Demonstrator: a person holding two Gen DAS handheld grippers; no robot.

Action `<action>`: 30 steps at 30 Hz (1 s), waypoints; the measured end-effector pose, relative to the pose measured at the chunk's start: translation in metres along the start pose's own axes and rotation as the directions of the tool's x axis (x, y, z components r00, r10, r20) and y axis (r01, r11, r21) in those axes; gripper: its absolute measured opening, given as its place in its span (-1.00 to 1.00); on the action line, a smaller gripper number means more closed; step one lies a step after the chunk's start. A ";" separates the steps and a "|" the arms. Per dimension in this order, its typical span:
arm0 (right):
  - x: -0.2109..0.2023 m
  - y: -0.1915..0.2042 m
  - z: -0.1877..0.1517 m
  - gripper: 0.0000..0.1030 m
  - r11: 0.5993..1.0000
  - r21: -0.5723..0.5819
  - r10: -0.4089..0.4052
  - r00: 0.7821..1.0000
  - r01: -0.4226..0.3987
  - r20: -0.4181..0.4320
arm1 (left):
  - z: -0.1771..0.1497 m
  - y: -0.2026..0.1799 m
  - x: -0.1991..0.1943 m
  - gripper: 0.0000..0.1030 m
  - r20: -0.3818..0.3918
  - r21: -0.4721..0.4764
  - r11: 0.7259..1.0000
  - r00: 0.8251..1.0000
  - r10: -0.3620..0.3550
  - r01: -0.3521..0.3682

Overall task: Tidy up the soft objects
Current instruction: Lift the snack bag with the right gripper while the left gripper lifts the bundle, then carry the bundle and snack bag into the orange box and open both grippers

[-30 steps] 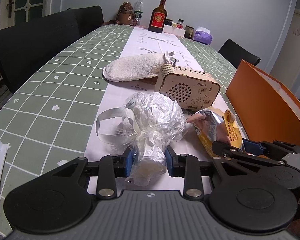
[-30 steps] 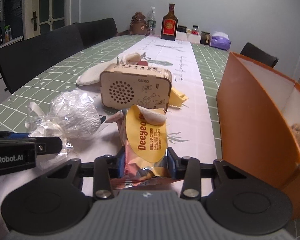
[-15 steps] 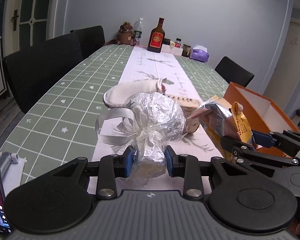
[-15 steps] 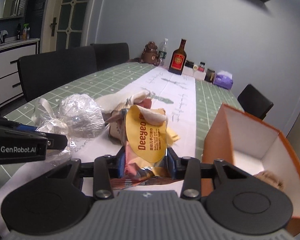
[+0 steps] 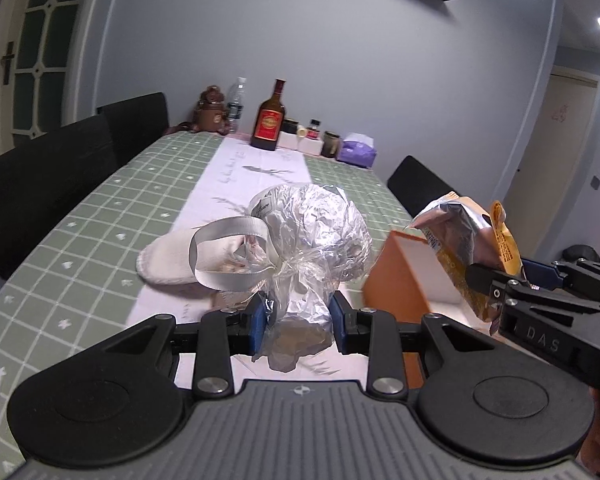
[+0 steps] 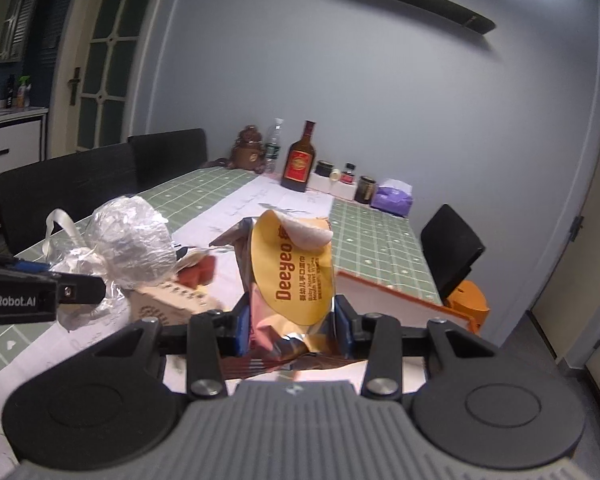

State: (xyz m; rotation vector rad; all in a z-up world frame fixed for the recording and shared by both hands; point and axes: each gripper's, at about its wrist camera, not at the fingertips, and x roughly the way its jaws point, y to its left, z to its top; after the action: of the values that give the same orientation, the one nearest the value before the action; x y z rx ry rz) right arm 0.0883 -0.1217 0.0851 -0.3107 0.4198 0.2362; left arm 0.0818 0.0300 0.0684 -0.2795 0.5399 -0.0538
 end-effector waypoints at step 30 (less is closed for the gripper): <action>0.096 -0.141 -0.063 -0.19 0.996 -0.024 -0.092 0.939 0.089 -0.331 | -0.026 -0.172 0.148 -0.28 -0.326 0.318 0.943 0.945 0.016 0.094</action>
State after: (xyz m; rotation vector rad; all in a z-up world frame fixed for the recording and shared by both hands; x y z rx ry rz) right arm 0.1913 -0.2581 0.0230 -0.3788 0.7367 0.0944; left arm 0.1991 -0.1600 0.0208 0.0508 0.8427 -0.2312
